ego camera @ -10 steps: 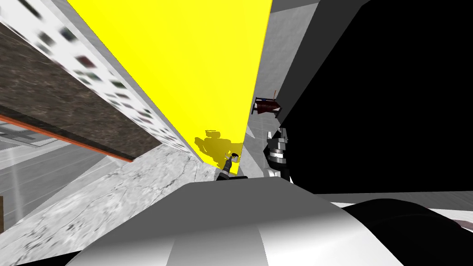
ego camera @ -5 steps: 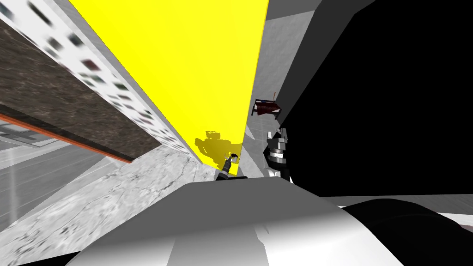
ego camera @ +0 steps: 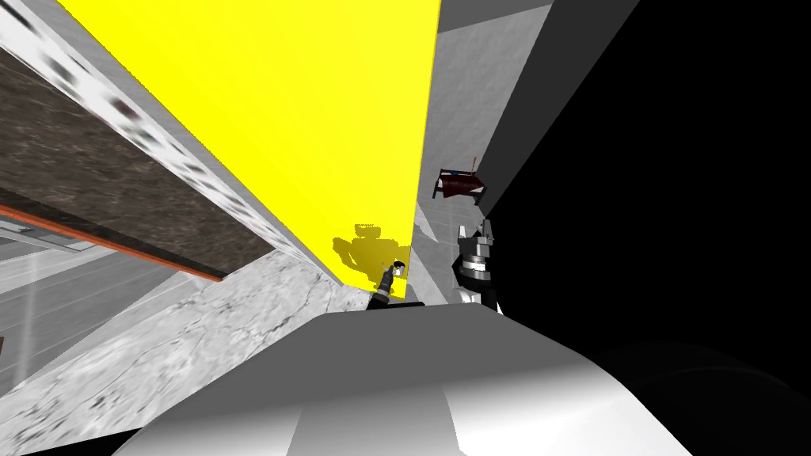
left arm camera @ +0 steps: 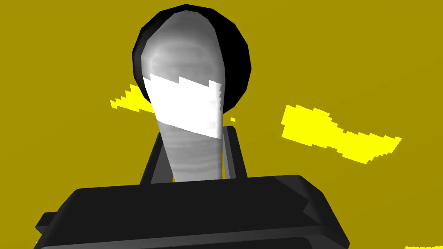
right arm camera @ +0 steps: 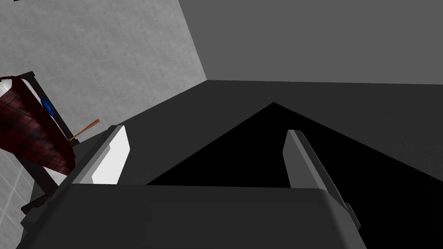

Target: Push the door open

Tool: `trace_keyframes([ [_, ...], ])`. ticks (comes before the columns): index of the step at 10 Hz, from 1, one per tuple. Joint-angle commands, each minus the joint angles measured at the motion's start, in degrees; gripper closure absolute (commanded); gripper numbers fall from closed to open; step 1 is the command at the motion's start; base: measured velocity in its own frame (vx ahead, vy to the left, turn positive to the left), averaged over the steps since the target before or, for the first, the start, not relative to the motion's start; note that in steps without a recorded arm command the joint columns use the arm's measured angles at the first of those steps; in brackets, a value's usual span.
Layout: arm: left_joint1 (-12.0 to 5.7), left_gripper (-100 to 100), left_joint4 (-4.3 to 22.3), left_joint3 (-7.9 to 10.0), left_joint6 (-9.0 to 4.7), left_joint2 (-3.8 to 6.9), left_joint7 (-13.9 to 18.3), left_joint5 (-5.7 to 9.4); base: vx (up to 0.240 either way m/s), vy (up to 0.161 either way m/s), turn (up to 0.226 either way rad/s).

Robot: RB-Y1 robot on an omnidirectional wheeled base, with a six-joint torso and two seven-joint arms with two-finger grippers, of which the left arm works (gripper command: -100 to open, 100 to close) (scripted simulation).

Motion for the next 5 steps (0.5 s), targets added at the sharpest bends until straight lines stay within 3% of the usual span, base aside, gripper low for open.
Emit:
trace_keyframes([
  [1, -0.9, 100, 1.11, 1.86, -1.0, 0.11, 0.08, 0.24, 0.158, -0.109, 0.072],
  [5, -1.51, 100, 1.85, 4.42, -0.88, -0.11, -0.1, 0.44, 0.1, -0.099, 0.042],
])
